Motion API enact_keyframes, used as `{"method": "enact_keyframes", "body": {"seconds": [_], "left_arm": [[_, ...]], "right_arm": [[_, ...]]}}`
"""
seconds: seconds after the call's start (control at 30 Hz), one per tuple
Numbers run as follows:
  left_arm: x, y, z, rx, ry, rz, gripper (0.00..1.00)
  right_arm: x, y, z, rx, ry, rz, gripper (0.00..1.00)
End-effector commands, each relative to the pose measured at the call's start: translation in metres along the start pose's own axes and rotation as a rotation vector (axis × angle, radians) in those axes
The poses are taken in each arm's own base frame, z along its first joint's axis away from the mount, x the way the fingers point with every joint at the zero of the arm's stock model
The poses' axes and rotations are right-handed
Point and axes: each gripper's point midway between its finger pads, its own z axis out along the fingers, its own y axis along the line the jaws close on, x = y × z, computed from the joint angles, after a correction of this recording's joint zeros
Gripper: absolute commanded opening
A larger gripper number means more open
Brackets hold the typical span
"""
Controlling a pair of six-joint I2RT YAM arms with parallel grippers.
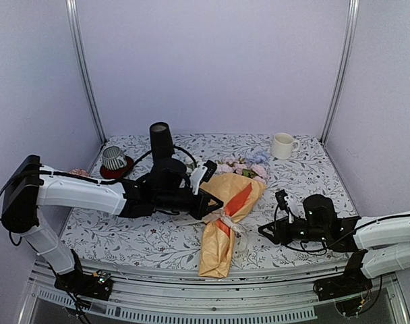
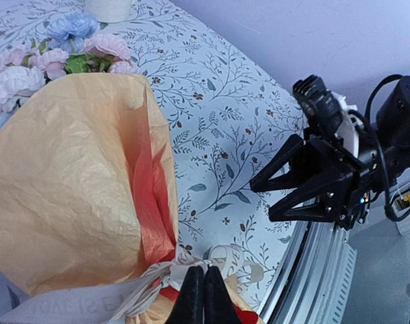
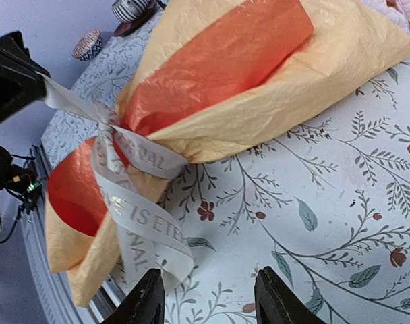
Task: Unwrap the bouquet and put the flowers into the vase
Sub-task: Untie the ribbon from the tied bouquet.
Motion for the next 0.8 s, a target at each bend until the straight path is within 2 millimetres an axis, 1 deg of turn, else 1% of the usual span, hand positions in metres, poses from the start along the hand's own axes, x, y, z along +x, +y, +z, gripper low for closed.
{"method": "enact_keyframes", "body": {"seconds": [0.0, 0.07, 0.17, 0.37, 0.43, 0.5, 0.53, 0.67, 0.73, 0.77], "left_arm": [[-0.014, -0.01, -0.011, 0.011, -0.05, 0.035, 0.0], [-0.014, -0.01, -0.011, 0.009, -0.051, 0.036, 0.0], [-0.014, -0.01, -0.011, 0.011, -0.048, 0.035, 0.0], [-0.009, -0.009, -0.011, 0.011, -0.047, 0.032, 0.0], [-0.008, -0.007, -0.01, 0.004, -0.045, 0.031, 0.0], [-0.005, -0.006, -0.01, 0.007, -0.042, 0.028, 0.0], [-0.005, -0.006, -0.01, 0.01, -0.043, 0.027, 0.0], [0.001, -0.004, -0.01, 0.009, -0.041, 0.021, 0.0], [0.003, -0.002, -0.011, 0.004, -0.043, 0.017, 0.0], [0.003, -0.002, -0.012, 0.002, -0.046, 0.016, 0.0]], "right_arm": [[0.011, -0.01, 0.01, 0.064, 0.082, -0.074, 0.46], [0.014, -0.009, 0.017, 0.053, 0.108, -0.079, 0.44], [0.015, -0.005, 0.023, 0.026, 0.105, -0.079, 0.43], [0.017, 0.005, 0.029, -0.022, 0.094, -0.098, 0.43], [0.018, 0.007, 0.03, -0.015, 0.089, -0.119, 0.42], [0.014, 0.007, 0.028, 0.004, 0.075, -0.135, 0.39], [0.01, 0.006, 0.026, 0.016, 0.063, -0.138, 0.39], [-0.009, 0.007, 0.011, 0.04, -0.028, -0.151, 0.44], [-0.013, 0.006, 0.005, 0.038, -0.072, -0.14, 0.48], [-0.013, 0.002, 0.003, 0.056, -0.086, -0.124, 0.5]]}}
